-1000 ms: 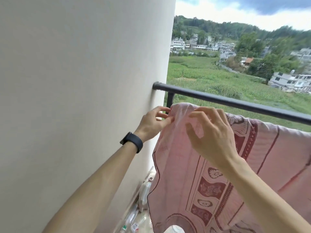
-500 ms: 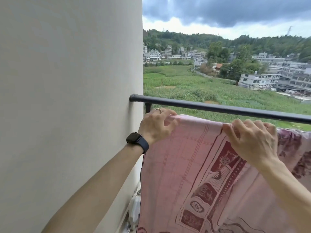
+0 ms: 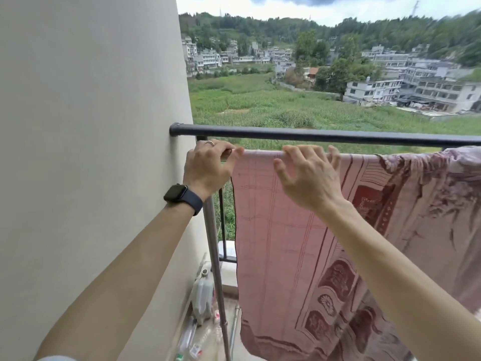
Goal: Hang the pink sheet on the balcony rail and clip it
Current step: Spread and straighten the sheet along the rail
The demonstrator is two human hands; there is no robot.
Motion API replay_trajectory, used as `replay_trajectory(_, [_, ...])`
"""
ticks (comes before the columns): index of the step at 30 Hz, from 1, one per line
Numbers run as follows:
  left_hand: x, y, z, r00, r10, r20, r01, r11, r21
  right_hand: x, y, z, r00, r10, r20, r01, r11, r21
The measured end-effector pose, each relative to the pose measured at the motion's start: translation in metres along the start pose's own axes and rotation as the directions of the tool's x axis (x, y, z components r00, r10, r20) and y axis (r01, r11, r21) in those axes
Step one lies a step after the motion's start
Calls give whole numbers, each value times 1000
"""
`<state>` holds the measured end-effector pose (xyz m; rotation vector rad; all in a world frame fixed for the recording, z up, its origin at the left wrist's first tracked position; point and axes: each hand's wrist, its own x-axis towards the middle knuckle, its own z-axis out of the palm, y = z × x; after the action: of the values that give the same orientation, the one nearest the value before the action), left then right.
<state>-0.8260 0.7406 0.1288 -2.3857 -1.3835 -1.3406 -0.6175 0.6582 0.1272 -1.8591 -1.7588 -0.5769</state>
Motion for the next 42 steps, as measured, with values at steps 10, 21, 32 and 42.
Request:
replay_trajectory(10, [-17, 15, -2, 993, 8, -116, -45, 947, -317, -8, 15, 22, 916, -225, -332, 247, 969, 25])
replay_trajectory(21, [-23, 18, 9, 964, 1, -265, -61, 974, -218, -19, 35, -2, 971, -13, -241, 40, 993, 109])
replay_trajectory(32, [-72, 21, 70, 787, -308, 534, 573, 686, -449, 15, -26, 2, 962, -199, -186, 199, 980, -17])
replay_trajectory(42, [-85, -4, 71, 847, -271, 456, 493, 722, -486, 9, 12, -12, 994, -88, -68, 97, 986, 139])
